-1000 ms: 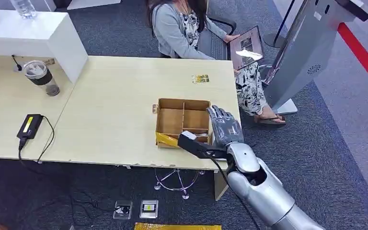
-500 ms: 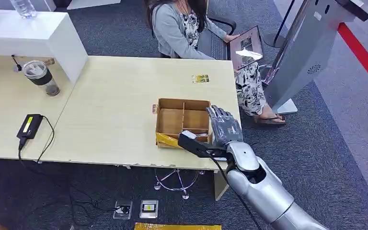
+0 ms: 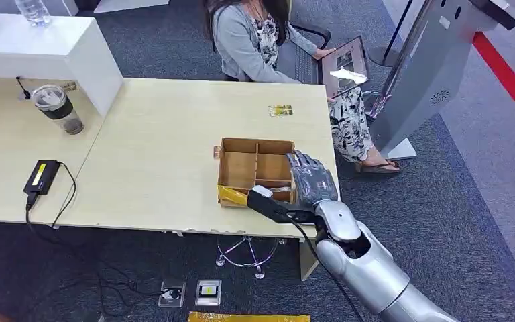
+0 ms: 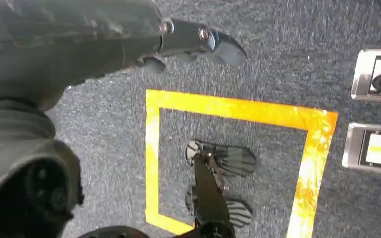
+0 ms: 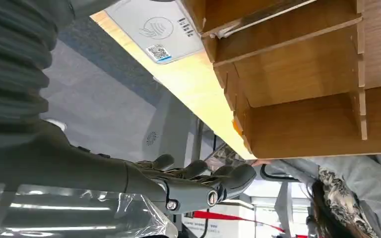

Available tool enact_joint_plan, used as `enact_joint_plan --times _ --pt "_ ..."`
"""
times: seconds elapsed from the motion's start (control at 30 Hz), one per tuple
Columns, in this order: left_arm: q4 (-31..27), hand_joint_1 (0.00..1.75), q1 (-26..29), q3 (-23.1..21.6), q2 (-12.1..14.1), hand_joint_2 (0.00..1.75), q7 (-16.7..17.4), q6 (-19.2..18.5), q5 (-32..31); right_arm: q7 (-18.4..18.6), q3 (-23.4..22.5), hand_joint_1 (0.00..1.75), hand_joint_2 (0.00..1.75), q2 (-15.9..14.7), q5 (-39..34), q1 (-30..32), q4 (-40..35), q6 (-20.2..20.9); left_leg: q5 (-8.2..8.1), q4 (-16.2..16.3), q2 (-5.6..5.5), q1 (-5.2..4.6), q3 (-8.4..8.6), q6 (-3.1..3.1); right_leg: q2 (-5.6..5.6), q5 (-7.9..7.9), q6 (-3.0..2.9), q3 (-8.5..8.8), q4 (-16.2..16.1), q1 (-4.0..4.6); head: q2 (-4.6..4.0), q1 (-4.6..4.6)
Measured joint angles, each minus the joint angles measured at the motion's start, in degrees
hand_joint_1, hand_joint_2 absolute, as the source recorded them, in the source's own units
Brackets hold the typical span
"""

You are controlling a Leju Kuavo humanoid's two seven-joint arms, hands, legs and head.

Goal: Pass the card to the sensor for recognition and then transmit it.

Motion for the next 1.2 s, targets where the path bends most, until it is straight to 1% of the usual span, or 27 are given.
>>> enact_joint_plan --times 0.2,0.3,0.37,0.47,0.6,0.9,1.03,1.2 --pt "0.00 0.00 0.00 0.00 0.00 0.00 0.00 -0.02 -0.17 -0.07 0.42 0.00 1.75 -0.07 -0.31 -0.01 0.46 -0.72 0.00 0.00 0.00 0.00 0.00 0.00 0.00 0.00 0.00 0.00 0.00 0.00 0.00 0.00" --pt "0.00 0.00 0.00 0.00 0.00 0.00 0.00 0.02 -0.28 -0.20 0.44 0.00 1.75 -0.04 -0.24 -0.13 1.14 -1.82 0.00 0.00 0.00 0.00 0.00 0.00 0.01 0.00 0.00 0.00 0.00 0.00 0.00 0.02" --pt "0.00 0.00 0.00 0.00 0.00 0.00 0.00 0.05 -0.39 -0.57 0.50 0.00 1.75 0.02 -0.04 -0.45 2.10 -3.09 0.00 0.00 0.00 0.00 -0.01 0.00 0.00 0.00 0.00 0.00 0.00 0.00 0.00 0.00" --pt "0.00 0.00 -0.01 0.00 0.00 0.00 0.00 0.09 -0.59 -1.27 0.57 0.00 1.75 0.28 0.09 -1.15 4.57 -6.60 0.00 0.00 0.00 0.00 -0.01 0.00 0.00 0.00 0.00 0.00 0.00 0.00 0.00 0.02" --pt "0.00 0.00 -0.03 0.00 0.00 0.00 0.00 0.07 -0.72 -1.81 0.79 0.00 1.75 0.92 -0.07 -1.97 7.87 -9.05 0.00 0.00 0.00 0.00 0.00 0.00 -0.01 0.00 0.00 0.00 0.00 0.00 0.00 0.02" --pt "0.00 0.00 -0.01 0.00 0.00 0.00 -0.02 0.05 -0.76 -2.27 0.90 0.00 1.75 1.84 -0.50 -2.56 13.25 -10.71 0.00 0.00 0.00 0.00 -0.01 0.00 0.00 0.00 0.00 -0.01 0.00 0.00 0.00 0.02" --pt "0.00 0.00 -0.02 0.00 0.00 0.00 -0.02 0.05 -0.79 -2.91 0.96 0.00 1.75 2.23 -0.53 -2.68 14.78 -12.24 0.00 0.00 0.00 0.00 -0.01 0.00 0.00 0.00 0.00 0.00 0.00 0.00 0.00 0.02" --pt "0.00 0.00 -0.01 0.00 0.00 0.00 -0.17 0.05 -0.79 -3.54 1.03 0.00 1.75 2.89 -0.90 -2.86 16.18 -12.88 0.00 0.00 0.00 0.00 -0.01 0.00 0.01 0.00 0.00 -0.01 0.00 0.00 0.00 0.02"
